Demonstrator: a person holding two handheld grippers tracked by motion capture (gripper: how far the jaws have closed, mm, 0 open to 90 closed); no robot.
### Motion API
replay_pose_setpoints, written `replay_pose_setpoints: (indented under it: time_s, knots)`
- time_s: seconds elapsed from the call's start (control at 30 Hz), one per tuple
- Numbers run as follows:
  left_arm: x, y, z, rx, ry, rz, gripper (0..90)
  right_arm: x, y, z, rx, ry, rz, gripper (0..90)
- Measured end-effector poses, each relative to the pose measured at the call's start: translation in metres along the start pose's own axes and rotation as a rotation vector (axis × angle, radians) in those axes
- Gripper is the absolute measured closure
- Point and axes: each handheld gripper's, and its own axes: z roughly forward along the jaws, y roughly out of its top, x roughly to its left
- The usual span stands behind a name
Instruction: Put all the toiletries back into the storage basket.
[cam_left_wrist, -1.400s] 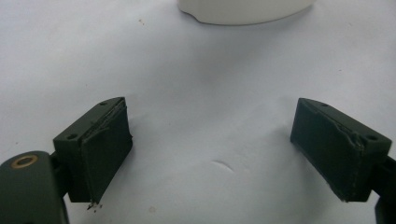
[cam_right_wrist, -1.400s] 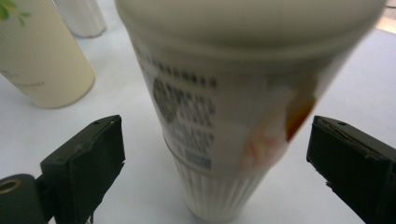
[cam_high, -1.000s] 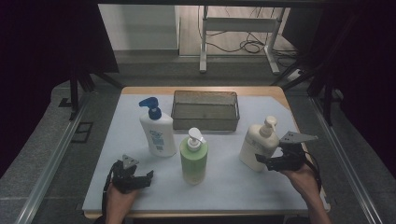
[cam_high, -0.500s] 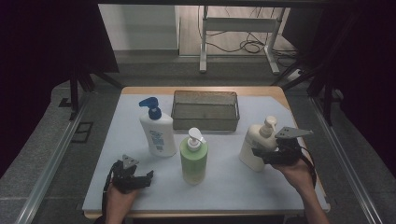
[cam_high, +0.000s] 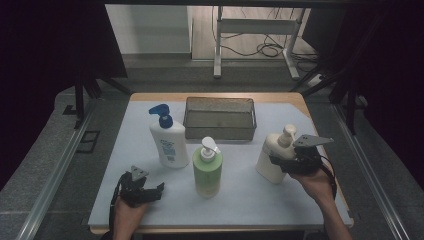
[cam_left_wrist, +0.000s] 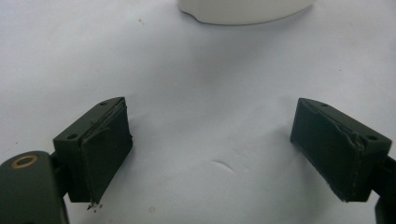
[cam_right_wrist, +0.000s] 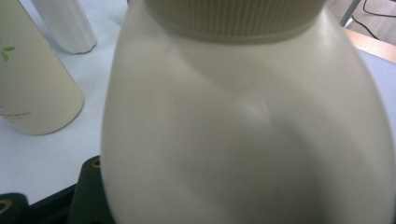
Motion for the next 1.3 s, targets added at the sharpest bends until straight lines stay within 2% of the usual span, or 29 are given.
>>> replay_pose_setpoints:
  time_s: [0.4, 1.1, 1.3]
  knots:
    - [0.0, 0.0, 0.0, 0.002, 0.0, 0.002, 11.8, 0.002, 0.006, 0.001, 0.014, -0.005, 0.011, 38.8]
    - [0.0, 0.0, 0.0, 0.0, 0.0, 0.001, 11.8, 0.01, 0.037, 0.004, 0.021, 0.008, -0.002, 38.9]
    - [0.0, 0.0, 0.0, 0.0, -0.001, 0.001, 11.8, 0.012, 0.045, 0.007, 0.005, 0.018, 0.0, 39.0]
